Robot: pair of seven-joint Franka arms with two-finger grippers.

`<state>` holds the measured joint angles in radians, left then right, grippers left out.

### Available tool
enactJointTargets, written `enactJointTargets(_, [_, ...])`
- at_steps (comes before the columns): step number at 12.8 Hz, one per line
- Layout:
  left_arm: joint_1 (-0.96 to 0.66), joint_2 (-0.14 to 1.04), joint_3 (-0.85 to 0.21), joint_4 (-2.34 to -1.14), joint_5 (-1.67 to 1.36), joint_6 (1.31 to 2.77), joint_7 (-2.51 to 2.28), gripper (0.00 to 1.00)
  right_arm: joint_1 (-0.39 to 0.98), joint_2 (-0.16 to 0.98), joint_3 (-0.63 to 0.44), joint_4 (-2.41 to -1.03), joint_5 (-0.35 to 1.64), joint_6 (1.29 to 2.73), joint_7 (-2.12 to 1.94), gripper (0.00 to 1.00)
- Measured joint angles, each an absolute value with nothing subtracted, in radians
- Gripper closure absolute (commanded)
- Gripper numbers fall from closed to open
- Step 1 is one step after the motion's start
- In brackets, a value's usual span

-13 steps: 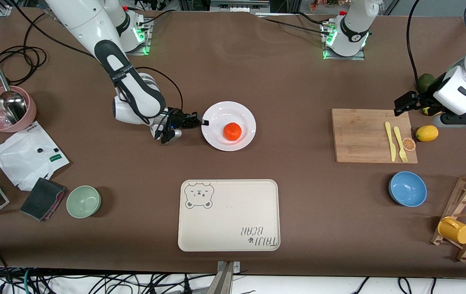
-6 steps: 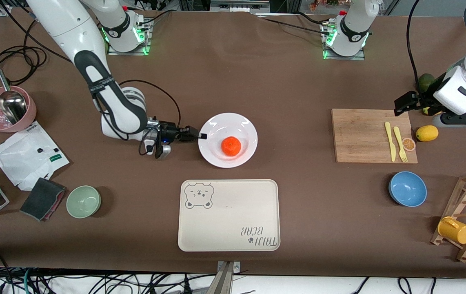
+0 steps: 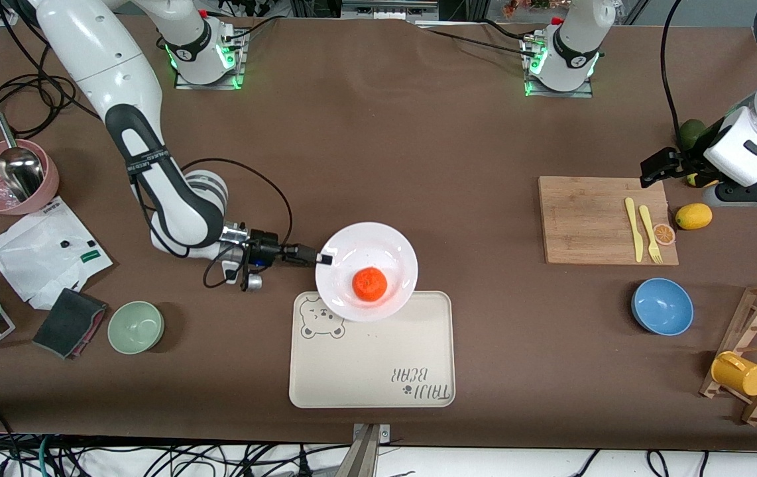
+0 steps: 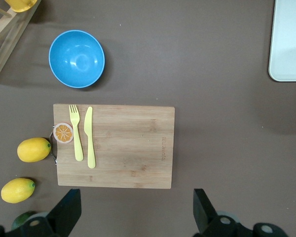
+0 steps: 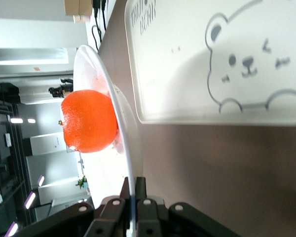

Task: Place orange and plate with both arms
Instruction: 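Slide the plate with the right gripper onto the bear placemat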

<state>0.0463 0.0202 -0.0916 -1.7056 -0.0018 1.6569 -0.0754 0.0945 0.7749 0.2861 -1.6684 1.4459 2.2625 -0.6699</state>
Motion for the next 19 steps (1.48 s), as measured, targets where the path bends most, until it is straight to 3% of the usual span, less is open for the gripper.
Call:
enactJointTargets(8, [0.047,0.020,-0.092,-1.703,-0.002,1.651,-0.075,0.00,0.248,1.076,0.157,-1.238,1.384,2.302,-0.481,1.00])
enactJointTargets(15, [0.047,0.021,-0.092,-1.703,-0.002,1.648,-0.075,0.00,0.270,1.143,0.139,-1.168,1.384,2.309,-0.476,0.99])
enactJointTargets(17, [0.047,0.021,-0.092,-1.703,-0.002,1.648,-0.075,0.00,0.269,1.143,0.134,-1.165,1.383,2.309,-0.477,0.77])
enactJointTargets(19, [0.047,0.021,-0.092,-1.703,-0.002,1.647,-0.075,0.00,0.268,1.143,0.128,-1.161,1.383,2.309,-0.477,0.70])
